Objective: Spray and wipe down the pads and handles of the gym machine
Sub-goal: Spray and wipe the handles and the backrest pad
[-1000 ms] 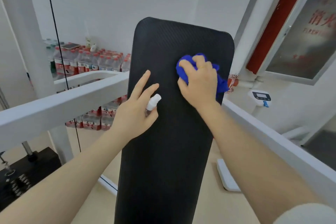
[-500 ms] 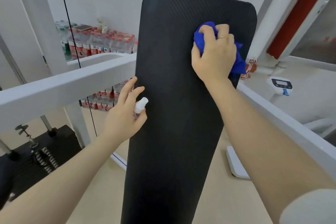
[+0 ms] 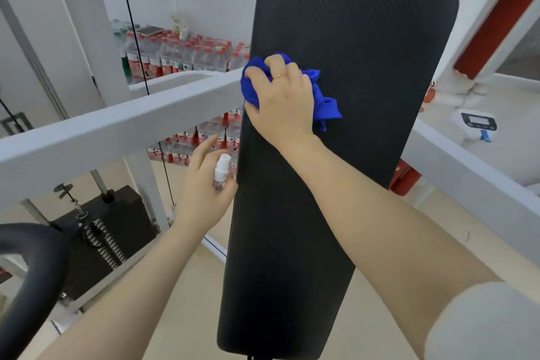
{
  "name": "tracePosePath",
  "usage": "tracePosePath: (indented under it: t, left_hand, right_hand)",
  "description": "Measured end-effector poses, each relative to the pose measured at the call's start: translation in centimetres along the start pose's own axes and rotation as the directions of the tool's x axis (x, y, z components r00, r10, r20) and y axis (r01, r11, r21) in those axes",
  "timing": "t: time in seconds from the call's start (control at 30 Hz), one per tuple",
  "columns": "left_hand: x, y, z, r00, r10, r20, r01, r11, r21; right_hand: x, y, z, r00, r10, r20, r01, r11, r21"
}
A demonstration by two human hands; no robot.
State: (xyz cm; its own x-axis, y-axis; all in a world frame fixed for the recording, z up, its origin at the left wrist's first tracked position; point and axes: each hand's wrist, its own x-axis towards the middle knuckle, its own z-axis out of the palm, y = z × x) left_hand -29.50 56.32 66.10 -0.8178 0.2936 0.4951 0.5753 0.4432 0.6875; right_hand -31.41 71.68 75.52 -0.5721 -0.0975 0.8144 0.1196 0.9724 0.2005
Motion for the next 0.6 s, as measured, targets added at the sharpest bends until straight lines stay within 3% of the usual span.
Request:
tracePosePath:
  t: [0.07, 0.17, 0.3, 0.33, 0.4, 0.47, 0.5, 0.53, 0.6]
  left_hand:
    - [-0.7, -0.4, -0.1, 1.000, 0.019, 0.020, -0.019, 1.000, -0.004]
    - [-1.4, -0.7, -0.6, 0.996, 0.083, 0.027, -0.083, 0.997, -0.001]
    - [-1.7, -0.2, -1.5, 0.995, 0.092, 0.034, -0.091, 0.996, -0.019]
    - [-1.8, -0.1, -1.7, 0.995, 0.094, 0.041, -0.093, 0.995, -0.018]
    - [-2.1, 0.1, -2.1, 0.992, 0.101, 0.069, -0.101, 0.995, -0.004]
    - [-2.2, 0.2, -2.2, 0.991, 0.083, 0.106, -0.084, 0.996, 0.005]
    - [-2.3, 0.4, -2.1, 0.989, 0.076, 0.125, -0.077, 0.997, 0.007]
    - [-2.2, 0.5, -1.9, 0.987, 0.075, 0.144, -0.076, 0.997, 0.006]
    - [-2.2, 0.8, -1.4, 0.980, 0.083, 0.179, -0.084, 0.996, 0.001]
  right_hand:
    - [-1.4, -1.4, 0.7, 1.000, 0.029, 0.005, -0.029, 1.000, 0.005]
    - [-4.4, -1.9, 0.8, 0.982, -0.160, 0.100, 0.155, 0.986, 0.053]
    - [-9.5, -2.1, 0.8, 0.902, -0.345, 0.259, 0.331, 0.939, 0.098]
    - [-11.4, -2.2, 0.8, 0.855, -0.395, 0.337, 0.370, 0.919, 0.138]
    - [-15.1, -2.2, -0.1, 0.673, -0.513, 0.533, 0.461, 0.854, 0.240]
    - [-17.4, -1.1, -1.3, 0.501, -0.536, 0.680, 0.476, 0.826, 0.301]
    - [-17.5, -0.4, -2.1, 0.452, -0.496, 0.741, 0.430, 0.849, 0.306]
    - [-16.8, 0.3, -2.7, 0.494, -0.441, 0.749, 0.392, 0.882, 0.260]
    - [-13.5, 1.4, -3.7, 0.769, -0.292, 0.569, 0.278, 0.954, 0.113]
